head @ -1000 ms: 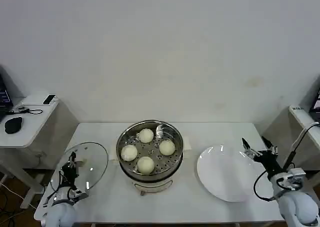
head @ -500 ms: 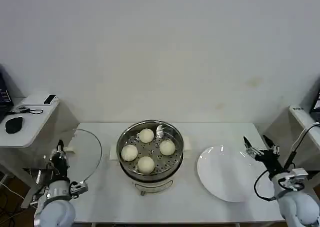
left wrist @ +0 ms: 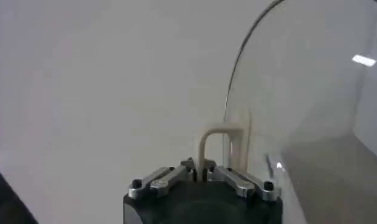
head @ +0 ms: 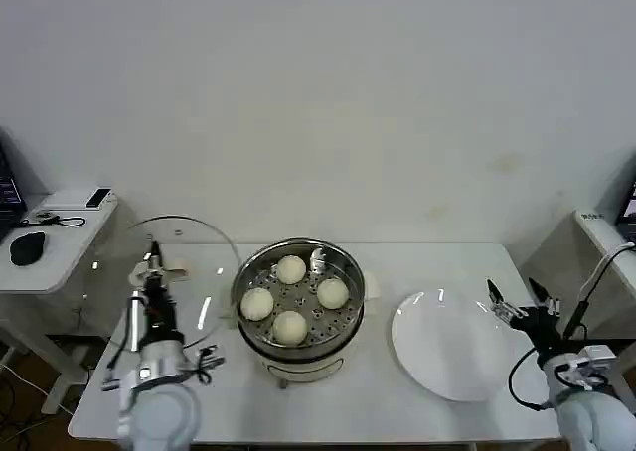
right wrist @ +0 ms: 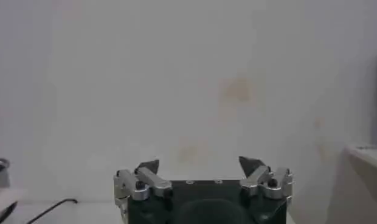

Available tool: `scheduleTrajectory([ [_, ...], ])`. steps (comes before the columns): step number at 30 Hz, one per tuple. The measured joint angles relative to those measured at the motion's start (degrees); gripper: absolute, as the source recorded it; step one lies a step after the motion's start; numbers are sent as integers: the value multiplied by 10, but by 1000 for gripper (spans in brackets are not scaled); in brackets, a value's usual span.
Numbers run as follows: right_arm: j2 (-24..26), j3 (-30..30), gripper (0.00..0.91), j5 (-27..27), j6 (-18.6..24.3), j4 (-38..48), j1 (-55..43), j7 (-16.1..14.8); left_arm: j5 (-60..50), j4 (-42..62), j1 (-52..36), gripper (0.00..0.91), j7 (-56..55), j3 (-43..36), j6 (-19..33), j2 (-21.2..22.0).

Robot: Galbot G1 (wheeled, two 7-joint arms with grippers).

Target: Take steamed baozi put them in steamer then cover it.

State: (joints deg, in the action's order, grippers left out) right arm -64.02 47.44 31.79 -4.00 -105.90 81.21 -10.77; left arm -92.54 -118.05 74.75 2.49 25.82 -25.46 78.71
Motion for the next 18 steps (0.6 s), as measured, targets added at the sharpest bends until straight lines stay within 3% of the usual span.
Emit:
scheduleTrajectory([
  [18, -29, 22, 907, -22, 2, -17, 27, 0, -42, 71, -78, 0, 58, -179, -43, 39],
])
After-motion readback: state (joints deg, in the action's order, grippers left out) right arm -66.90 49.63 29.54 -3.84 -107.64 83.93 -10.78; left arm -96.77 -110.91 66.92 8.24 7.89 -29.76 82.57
